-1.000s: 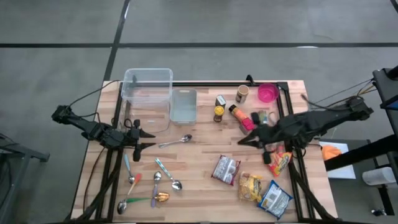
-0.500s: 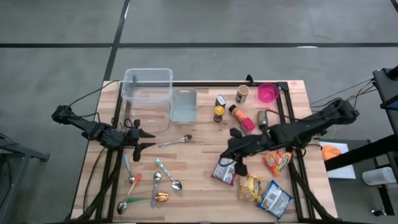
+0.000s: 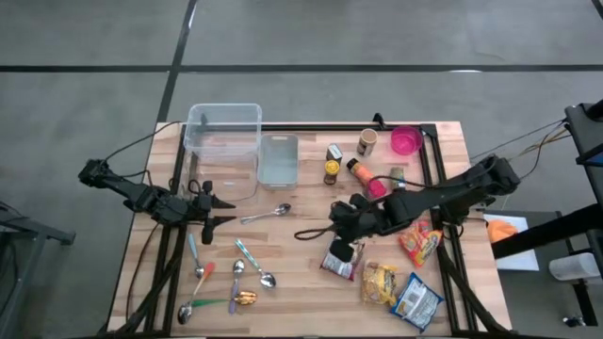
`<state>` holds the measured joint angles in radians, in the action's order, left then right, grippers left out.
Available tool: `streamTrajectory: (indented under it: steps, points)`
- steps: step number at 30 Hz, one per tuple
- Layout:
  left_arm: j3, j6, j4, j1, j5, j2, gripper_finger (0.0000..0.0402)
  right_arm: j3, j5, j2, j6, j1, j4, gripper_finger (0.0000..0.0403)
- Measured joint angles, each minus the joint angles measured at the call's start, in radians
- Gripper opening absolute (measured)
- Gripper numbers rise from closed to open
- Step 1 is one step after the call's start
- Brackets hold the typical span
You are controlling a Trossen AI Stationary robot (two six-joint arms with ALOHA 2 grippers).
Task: Pick & Place Food Item
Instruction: Put the red noodle pack into the gray bin
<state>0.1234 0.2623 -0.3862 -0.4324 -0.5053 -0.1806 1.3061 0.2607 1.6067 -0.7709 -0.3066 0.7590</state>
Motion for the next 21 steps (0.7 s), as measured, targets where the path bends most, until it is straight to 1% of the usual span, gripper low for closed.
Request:
streamTrajectory:
  steps: [2, 5, 9, 11, 13, 17, 21]
  points:
    - [0.0, 0.0, 0.0, 0.0, 0.0, 0.0, 0.0164, 0.044, 0.0, 0.045, -0.045, 0.009, 0.066, 0.0008]
    - [0.0, 0.0, 0.0, 0.0, 0.0, 0.0, 0.0164, 0.095, -0.017, 0.103, -0.064, 0.02, 0.148, 0.0008]
    - [0.0, 0.0, 0.0, 0.0, 0.0, 0.0, 0.0164, 0.127, -0.048, 0.144, -0.085, 0.028, 0.178, 0.001]
    - [0.0, 0.0, 0.0, 0.0, 0.0, 0.0, 0.0164, 0.13, -0.075, 0.147, -0.115, 0.03, 0.17, 0.0024]
    - [0.0, 0.0, 0.0, 0.0, 0.0, 0.0, 0.0164, 0.125, -0.077, 0.141, -0.12, 0.03, 0.153, 0.0054]
    - [0.0, 0.0, 0.0, 0.0, 0.0, 0.0, 0.0164, 0.105, -0.079, 0.14, -0.125, 0.027, 0.146, 0.014]
    - [0.0, 0.0, 0.0, 0.0, 0.0, 0.0, 0.0164, 0.067, -0.078, 0.157, -0.172, 0.025, 0.142, 0.0219]
